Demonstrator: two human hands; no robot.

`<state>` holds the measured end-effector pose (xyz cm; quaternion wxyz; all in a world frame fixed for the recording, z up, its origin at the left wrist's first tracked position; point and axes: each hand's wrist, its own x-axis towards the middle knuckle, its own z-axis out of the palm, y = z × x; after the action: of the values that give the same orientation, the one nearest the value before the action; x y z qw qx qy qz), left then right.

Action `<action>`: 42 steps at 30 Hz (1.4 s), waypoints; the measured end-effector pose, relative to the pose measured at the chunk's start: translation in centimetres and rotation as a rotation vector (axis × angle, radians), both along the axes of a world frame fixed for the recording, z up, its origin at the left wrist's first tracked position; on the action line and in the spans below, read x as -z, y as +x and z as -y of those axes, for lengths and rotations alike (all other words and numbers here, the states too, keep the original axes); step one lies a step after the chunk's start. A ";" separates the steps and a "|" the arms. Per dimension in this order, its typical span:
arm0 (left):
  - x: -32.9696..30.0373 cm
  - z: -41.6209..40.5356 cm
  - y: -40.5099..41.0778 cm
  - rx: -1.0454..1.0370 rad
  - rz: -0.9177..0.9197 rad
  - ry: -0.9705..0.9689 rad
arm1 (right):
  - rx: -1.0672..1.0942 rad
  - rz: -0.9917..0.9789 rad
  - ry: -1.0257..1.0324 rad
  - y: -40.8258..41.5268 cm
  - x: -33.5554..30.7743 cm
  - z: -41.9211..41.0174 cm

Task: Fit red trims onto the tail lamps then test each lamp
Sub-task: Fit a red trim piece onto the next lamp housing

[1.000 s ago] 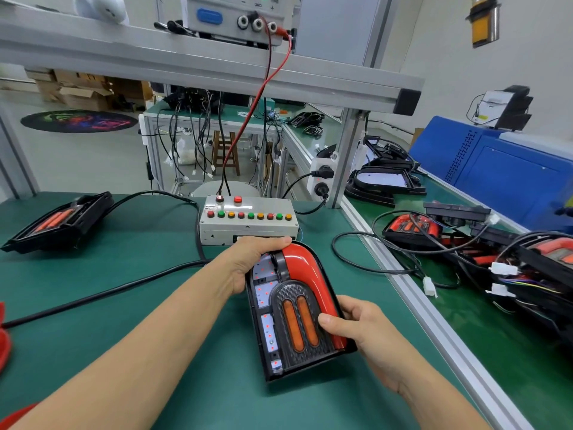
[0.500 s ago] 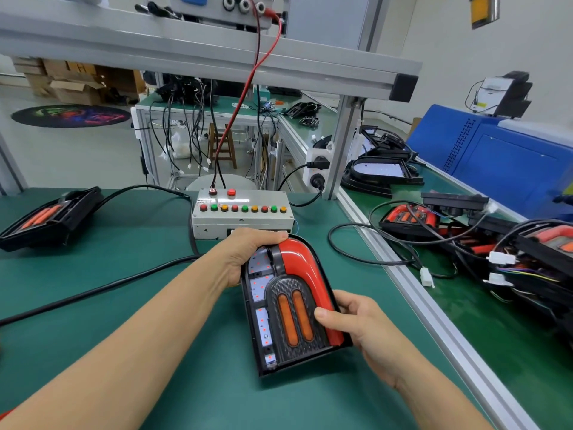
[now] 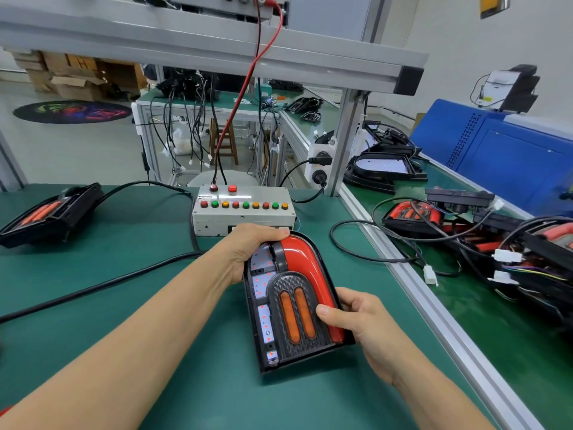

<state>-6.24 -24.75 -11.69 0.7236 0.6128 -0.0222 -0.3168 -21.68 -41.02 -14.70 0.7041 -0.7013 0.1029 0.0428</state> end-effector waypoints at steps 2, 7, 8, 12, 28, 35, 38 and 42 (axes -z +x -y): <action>-0.1 0.1 0.0 -0.006 -0.003 0.017 | -0.008 -0.012 -0.002 0.1 -0.1 0.0; 0.2 0.6 -0.4 -0.044 0.339 0.308 | -0.016 -0.084 0.004 0.4 -0.2 0.1; 0.2 0.7 -0.5 -0.049 0.485 0.435 | -0.015 -0.096 0.009 0.5 -0.2 0.1; -0.4 0.2 -1.1 -0.056 0.795 0.678 | 0.046 -0.100 0.010 0.8 -0.2 0.1; -5.5 -12.7 -5.2 -0.199 0.914 1.023 | 0.203 -0.083 -0.782 1.3 -1.1 0.2; -5.4 -21.3 -9.7 -0.404 0.816 1.082 | 0.193 0.161 -1.344 2.0 -2.5 -5.1; -5.0 -25.2 -11.7 -0.541 0.793 1.050 | 0.176 0.447 -1.340 2.1 -2.3 -8.7; -4.5 -30.2 -13.9 -0.763 0.735 1.042 | 0.032 0.745 -1.329 2.6 -1.1 -13.6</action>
<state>-20.17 5.41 -7.20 0.3446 0.9083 0.1047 0.2127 -19.05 -27.45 -13.63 0.1223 -0.9443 -0.1273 -0.2778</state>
